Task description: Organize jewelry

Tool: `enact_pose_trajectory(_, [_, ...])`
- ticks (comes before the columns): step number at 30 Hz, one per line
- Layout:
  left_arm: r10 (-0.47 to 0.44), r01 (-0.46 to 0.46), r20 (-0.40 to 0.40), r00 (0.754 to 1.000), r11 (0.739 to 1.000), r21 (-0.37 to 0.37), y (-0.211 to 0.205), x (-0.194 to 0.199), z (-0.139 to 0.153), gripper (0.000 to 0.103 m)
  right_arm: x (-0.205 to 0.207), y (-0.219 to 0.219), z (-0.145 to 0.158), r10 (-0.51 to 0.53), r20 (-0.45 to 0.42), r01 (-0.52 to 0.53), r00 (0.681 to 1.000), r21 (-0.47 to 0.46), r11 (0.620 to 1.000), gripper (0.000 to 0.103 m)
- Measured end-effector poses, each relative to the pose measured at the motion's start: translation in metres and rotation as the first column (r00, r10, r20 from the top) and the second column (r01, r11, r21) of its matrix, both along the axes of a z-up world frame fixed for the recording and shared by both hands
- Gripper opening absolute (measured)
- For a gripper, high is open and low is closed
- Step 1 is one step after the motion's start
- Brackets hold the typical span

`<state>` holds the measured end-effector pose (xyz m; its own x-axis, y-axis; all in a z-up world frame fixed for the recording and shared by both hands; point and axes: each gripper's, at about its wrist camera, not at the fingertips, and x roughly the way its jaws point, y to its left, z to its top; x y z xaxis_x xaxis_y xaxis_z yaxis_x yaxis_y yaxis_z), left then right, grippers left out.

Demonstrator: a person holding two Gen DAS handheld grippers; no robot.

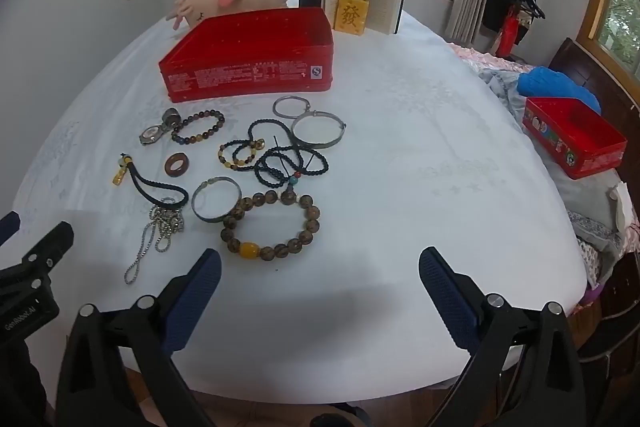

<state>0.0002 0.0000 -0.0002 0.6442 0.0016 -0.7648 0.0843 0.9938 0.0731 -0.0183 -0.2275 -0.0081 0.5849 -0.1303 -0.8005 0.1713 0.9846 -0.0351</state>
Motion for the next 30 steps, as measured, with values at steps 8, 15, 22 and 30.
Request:
enact_pose_trajectory(8, [0.003,-0.003,0.0,1.0,1.0,-0.004,0.0016,0.0011,-0.0013,0.1,-0.0001,-0.0003,-0.0003,0.0,0.0,0.0,1.0,0.001,1.0,0.099])
enact_pose_trajectory(15, [0.001,-0.001,0.003,1.0,1.0,0.002,0.0,-0.0001,0.0002,0.1,-0.0004,-0.0001,0.0,0.0,0.001,0.0,1.0,0.002,1.0,0.099])
enact_pose_trajectory(22, [0.0,0.0,0.004,1.0,1.0,0.002,-0.0003,-0.0001,0.0,0.1,-0.0005,0.0,0.0,0.0,0.001,0.0,1.0,0.004,1.0,0.099])
enact_pose_trajectory(30, [0.0,0.0,0.005,1.0,1.0,0.001,-0.0009,-0.0007,0.0002,0.1,-0.0003,0.0005,0.0001,0.001,0.0,-0.001,1.0,0.006,1.0,0.099])
